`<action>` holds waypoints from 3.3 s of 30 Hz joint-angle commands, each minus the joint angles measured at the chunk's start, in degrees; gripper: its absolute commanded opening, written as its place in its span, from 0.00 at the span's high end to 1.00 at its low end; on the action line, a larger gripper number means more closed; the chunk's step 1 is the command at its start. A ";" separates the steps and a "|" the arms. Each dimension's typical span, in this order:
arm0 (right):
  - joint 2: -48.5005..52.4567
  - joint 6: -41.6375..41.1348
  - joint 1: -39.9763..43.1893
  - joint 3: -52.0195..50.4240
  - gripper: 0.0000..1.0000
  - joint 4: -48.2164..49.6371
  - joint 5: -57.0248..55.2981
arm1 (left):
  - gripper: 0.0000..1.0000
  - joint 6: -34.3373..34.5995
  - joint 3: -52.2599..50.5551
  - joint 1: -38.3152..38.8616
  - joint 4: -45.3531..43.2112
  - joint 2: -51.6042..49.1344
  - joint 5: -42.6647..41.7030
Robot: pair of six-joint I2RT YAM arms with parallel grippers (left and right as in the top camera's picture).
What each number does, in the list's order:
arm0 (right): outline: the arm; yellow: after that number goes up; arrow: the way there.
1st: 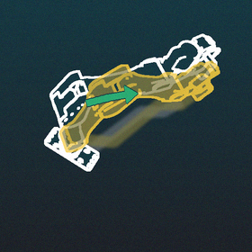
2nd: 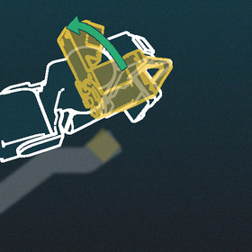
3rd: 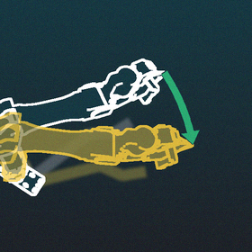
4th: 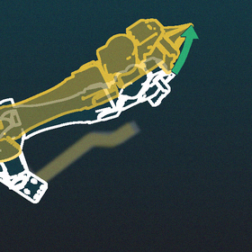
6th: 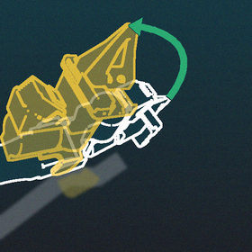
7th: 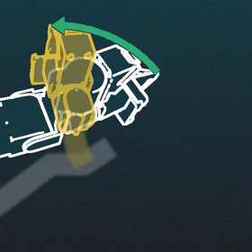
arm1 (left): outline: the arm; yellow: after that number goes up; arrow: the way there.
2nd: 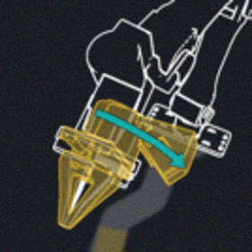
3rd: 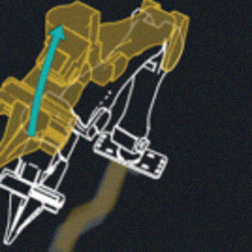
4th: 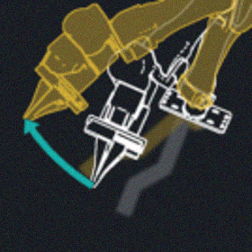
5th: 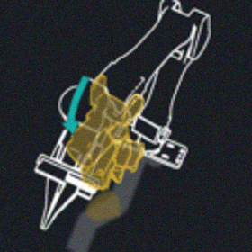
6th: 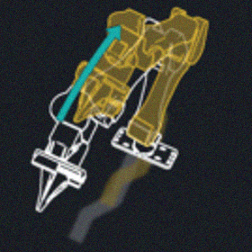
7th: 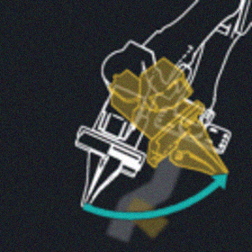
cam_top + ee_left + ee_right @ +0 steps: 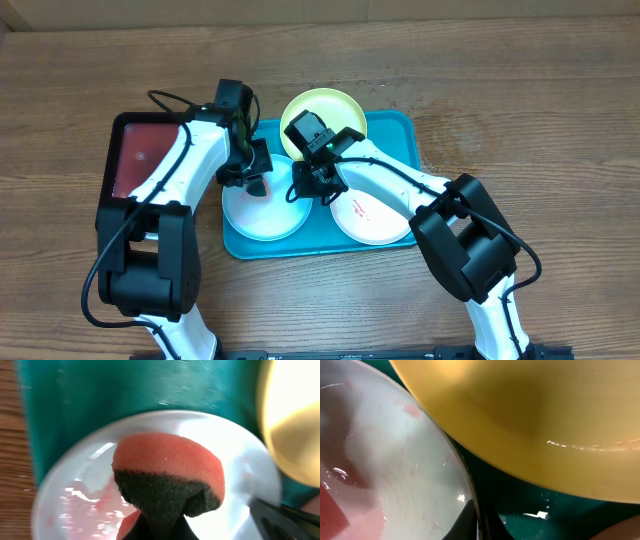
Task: Clean dirty plates on tray and stack at the side
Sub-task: 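Scrub the light blue plate with the sponge in the left gripper, then lift the light blue plate with the right gripper and place it right of tray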
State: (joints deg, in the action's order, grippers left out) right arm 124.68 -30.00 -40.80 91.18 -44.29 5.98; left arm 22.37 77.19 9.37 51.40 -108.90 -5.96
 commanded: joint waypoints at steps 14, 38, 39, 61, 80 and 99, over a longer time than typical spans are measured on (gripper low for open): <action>1.77 -0.46 0.42 0.68 0.96 0.02 -0.76 | 0.96 3.61 0.00 3.65 2.08 -10.03 7.80; 1.77 -0.48 0.42 0.68 0.96 -0.13 -0.74 | 0.96 3.80 7.69 2.78 5.33 -9.99 -5.40; 1.77 -0.48 0.42 0.68 0.96 -0.15 -0.74 | 0.96 3.78 7.06 3.48 5.40 -9.99 -5.70; 1.77 -0.46 0.42 0.68 0.96 -0.55 -0.74 | 0.96 10.05 6.03 2.51 18.67 -9.92 30.82; -5.60 9.88 -0.02 7.65 0.96 -1.68 -5.62 | 0.96 1.97 28.02 -15.13 20.35 -9.05 -2.21; -10.99 47.23 -14.78 13.92 0.96 7.19 -56.74 | 0.96 0.33 27.98 -30.77 22.95 -9.05 2.89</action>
State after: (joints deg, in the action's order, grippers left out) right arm 115.35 5.54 -53.91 103.70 -39.66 -37.95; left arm 23.75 103.98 -21.06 74.02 -118.30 -3.64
